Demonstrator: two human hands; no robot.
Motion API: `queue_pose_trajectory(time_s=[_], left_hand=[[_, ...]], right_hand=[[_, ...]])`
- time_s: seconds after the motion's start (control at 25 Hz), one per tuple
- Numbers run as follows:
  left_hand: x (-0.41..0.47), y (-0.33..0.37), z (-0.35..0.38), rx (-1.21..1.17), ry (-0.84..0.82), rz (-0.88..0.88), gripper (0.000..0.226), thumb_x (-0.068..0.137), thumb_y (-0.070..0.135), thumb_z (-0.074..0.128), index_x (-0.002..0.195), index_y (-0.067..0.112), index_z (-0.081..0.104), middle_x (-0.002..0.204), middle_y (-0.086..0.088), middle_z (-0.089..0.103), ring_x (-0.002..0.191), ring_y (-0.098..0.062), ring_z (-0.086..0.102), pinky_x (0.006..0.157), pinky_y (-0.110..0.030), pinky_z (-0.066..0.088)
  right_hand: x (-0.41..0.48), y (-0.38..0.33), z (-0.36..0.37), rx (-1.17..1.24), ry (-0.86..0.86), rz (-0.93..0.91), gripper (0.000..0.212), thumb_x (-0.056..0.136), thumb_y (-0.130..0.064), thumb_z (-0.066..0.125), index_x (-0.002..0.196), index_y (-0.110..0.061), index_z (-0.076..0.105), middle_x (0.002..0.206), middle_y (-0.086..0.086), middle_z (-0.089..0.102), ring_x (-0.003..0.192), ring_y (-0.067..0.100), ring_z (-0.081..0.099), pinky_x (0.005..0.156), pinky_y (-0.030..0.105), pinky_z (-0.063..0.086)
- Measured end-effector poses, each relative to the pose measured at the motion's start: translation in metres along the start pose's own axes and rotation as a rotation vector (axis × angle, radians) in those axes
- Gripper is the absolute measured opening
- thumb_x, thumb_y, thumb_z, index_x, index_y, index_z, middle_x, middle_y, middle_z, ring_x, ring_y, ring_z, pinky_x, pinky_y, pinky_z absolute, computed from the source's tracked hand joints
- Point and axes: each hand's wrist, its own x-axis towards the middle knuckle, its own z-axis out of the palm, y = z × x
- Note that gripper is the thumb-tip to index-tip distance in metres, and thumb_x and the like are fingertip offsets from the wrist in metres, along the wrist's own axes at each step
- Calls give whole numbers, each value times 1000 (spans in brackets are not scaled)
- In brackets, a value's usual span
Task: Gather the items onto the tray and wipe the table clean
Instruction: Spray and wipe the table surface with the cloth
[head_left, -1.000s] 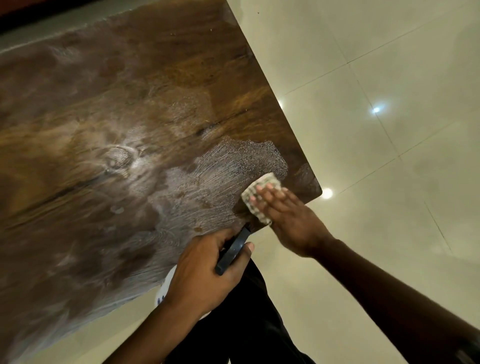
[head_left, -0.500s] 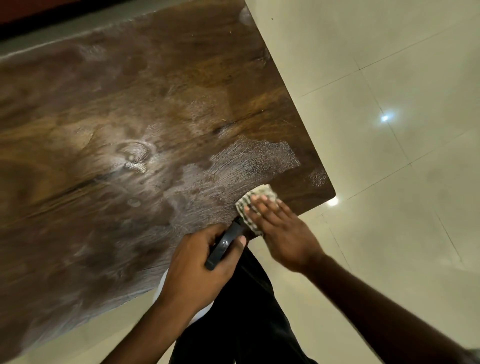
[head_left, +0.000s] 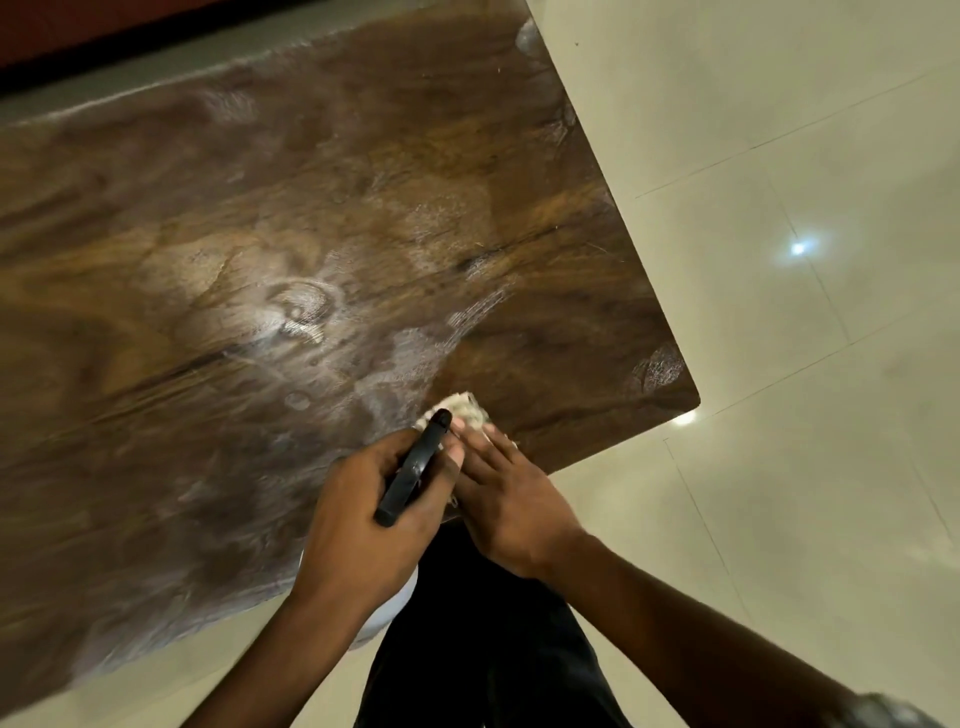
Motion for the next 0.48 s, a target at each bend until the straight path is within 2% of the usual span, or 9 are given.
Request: queue_pose_trajectory(time_s=[0.08, 0.12, 0.2, 0.24, 0.32, 0.36, 0.4, 0.48], left_hand=[[1, 0, -2, -28, -12, -12, 30, 98, 44, 70, 82, 19, 71, 56, -13, 53, 53, -41, 53, 55, -57, 51], [1, -1, -3, -38, -18, -24, 36, 97, 48, 70, 77, 18, 67, 57, -16, 50, 55, -44, 52, 56, -58, 50], [-1, 0, -5, -44, -9, -52, 45, 95, 52, 68, 68, 17, 58, 55, -17, 46, 55, -46, 51, 57, -59, 50], [-2, 1, -5, -47, 3, -66, 48, 93, 54, 68, 63, 19, 55, 52, -14, 43, 55, -46, 50, 56, -58, 49], [-3, 3, -7, -74, 51, -88, 54, 87, 59, 66, 55, 19, 49, 46, -9, 39, 53, -46, 48, 55, -54, 47], [-2, 2, -9, -96, 86, -97, 58, 85, 60, 66, 53, 15, 46, 46, -13, 39, 52, -46, 47, 55, -53, 47], [0, 1, -10, -115, 123, -103, 62, 84, 60, 66, 53, 10, 46, 47, -18, 40, 51, -46, 47, 57, -56, 49], [5, 0, -14, -125, 192, -114, 67, 83, 59, 68, 55, 1, 49, 48, -24, 42, 48, -45, 48, 61, -60, 52]], right_hand=[[-36, 29, -8, -80, -66, -32, 73, 99, -26, 47, 168, -22, 24, 177, 2, 19, 165, 22, 15, 132, 48, 21], [-48, 53, -16, -111, -34, 38, 73, 101, -25, 45, 169, -21, 21, 177, 3, 19, 165, 22, 16, 131, 50, 24], [-56, 99, -35, -92, 91, 326, 71, 102, -26, 42, 170, -19, 20, 177, 9, 19, 165, 26, 17, 128, 56, 29], [-52, 117, -46, -44, 155, 507, 72, 102, -28, 39, 170, -18, 19, 177, 10, 17, 165, 27, 14, 128, 57, 27], [-27, 121, -50, 79, 280, 807, 72, 102, -33, 33, 171, -18, 17, 179, 9, 12, 166, 26, 7, 131, 55, 19], [-12, 106, -43, 119, 322, 879, 71, 102, -34, 31, 171, -18, 17, 179, 9, 11, 166, 27, 5, 132, 54, 16], [0, 83, -32, 118, 328, 888, 71, 102, -34, 30, 170, -18, 18, 178, 9, 11, 166, 27, 5, 133, 53, 16], [7, 25, -6, 60, 231, 693, 74, 99, -30, 33, 170, -21, 19, 178, 4, 10, 166, 24, 3, 132, 51, 17]])
